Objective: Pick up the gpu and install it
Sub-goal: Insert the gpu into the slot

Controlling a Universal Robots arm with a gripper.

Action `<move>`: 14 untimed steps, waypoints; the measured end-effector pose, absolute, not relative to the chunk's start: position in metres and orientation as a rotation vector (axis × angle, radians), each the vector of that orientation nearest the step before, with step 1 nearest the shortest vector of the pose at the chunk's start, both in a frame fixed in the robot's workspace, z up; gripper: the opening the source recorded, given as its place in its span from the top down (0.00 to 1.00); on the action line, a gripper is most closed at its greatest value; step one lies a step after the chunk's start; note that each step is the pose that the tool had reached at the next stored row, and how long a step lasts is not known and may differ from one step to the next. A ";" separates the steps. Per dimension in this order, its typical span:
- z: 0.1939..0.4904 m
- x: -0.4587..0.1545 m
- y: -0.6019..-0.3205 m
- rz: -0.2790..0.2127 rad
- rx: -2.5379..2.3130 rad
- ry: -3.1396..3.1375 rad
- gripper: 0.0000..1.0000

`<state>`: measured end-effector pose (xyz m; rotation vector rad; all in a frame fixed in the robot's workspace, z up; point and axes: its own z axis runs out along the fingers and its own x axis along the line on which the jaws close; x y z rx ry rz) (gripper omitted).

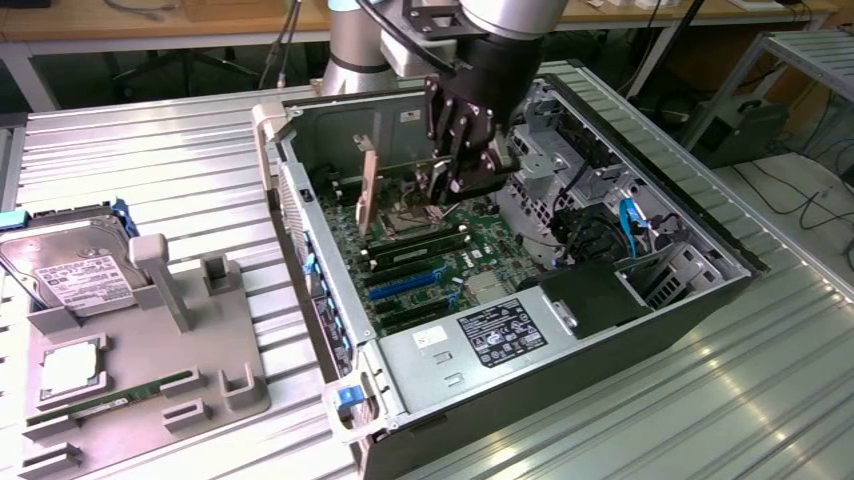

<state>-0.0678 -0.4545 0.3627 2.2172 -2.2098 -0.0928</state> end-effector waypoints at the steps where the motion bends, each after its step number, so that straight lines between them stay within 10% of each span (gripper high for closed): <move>1: 0.361 -0.068 -0.455 -0.093 2.217 -2.210 0.71; 14: 0.339 -0.068 -0.455 -0.087 2.208 -2.211 0.71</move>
